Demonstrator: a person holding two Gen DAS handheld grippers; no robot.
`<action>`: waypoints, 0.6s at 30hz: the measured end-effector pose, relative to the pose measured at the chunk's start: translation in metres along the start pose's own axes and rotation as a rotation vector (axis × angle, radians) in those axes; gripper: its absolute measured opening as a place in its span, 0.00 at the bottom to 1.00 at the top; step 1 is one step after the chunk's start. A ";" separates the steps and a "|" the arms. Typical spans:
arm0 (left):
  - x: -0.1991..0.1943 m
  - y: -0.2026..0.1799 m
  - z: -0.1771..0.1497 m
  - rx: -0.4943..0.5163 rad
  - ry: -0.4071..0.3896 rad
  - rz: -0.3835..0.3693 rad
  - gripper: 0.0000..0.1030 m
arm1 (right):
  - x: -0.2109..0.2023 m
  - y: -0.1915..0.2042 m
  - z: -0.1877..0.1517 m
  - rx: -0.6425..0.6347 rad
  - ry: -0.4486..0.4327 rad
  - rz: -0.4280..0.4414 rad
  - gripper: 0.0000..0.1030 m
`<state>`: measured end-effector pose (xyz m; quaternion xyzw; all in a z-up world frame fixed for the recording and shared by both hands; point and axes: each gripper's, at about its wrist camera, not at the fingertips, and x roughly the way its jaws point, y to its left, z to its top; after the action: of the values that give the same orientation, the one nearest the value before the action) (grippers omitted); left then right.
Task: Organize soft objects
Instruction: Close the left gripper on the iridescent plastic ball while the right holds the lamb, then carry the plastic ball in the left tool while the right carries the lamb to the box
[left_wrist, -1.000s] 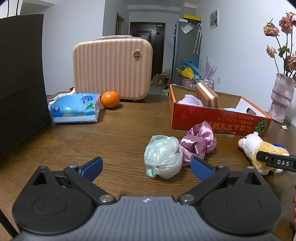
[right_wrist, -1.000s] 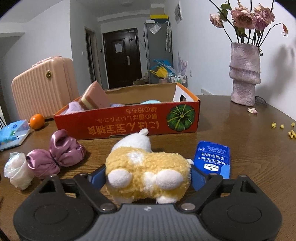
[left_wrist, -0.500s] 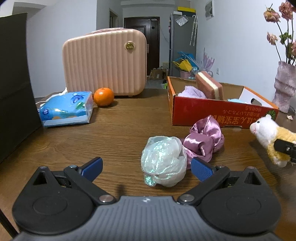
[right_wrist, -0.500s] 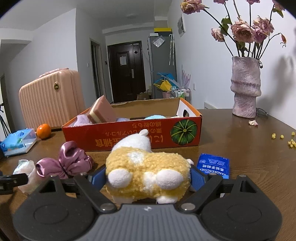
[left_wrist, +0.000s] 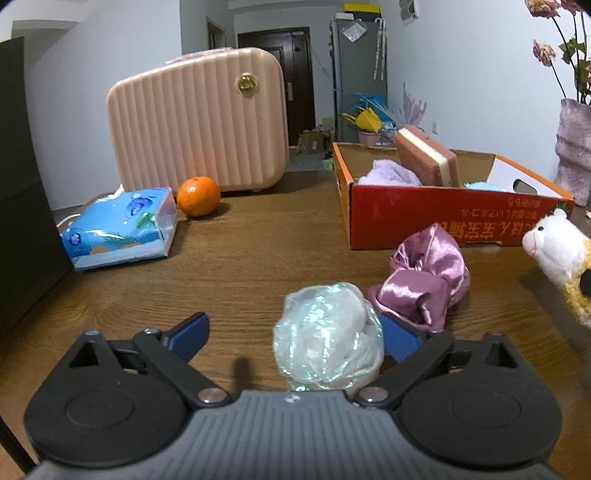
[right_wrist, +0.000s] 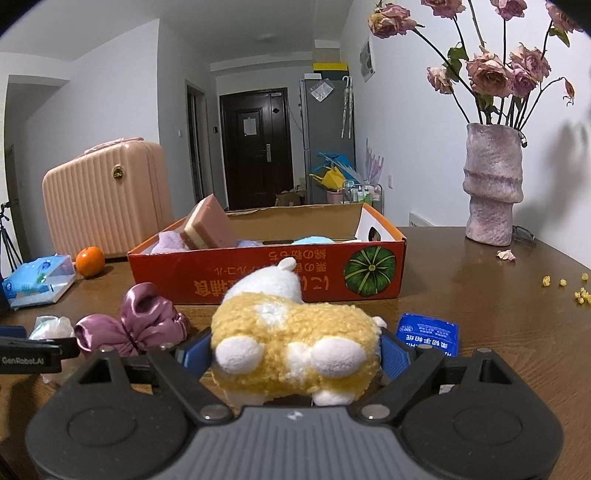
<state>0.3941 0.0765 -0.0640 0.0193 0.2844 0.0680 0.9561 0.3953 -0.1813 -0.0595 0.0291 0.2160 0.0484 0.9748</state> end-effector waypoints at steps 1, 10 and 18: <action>0.001 0.000 0.000 0.001 0.005 -0.007 0.83 | 0.000 0.000 0.000 0.000 0.000 0.000 0.86; 0.002 0.003 -0.002 -0.006 0.033 -0.067 0.47 | -0.001 0.000 0.001 0.000 -0.004 0.008 0.86; -0.006 0.004 -0.003 -0.010 0.003 -0.035 0.46 | -0.003 -0.001 0.001 0.005 -0.014 0.016 0.86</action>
<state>0.3875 0.0795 -0.0628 0.0093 0.2859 0.0528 0.9568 0.3931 -0.1830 -0.0575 0.0336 0.2090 0.0553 0.9758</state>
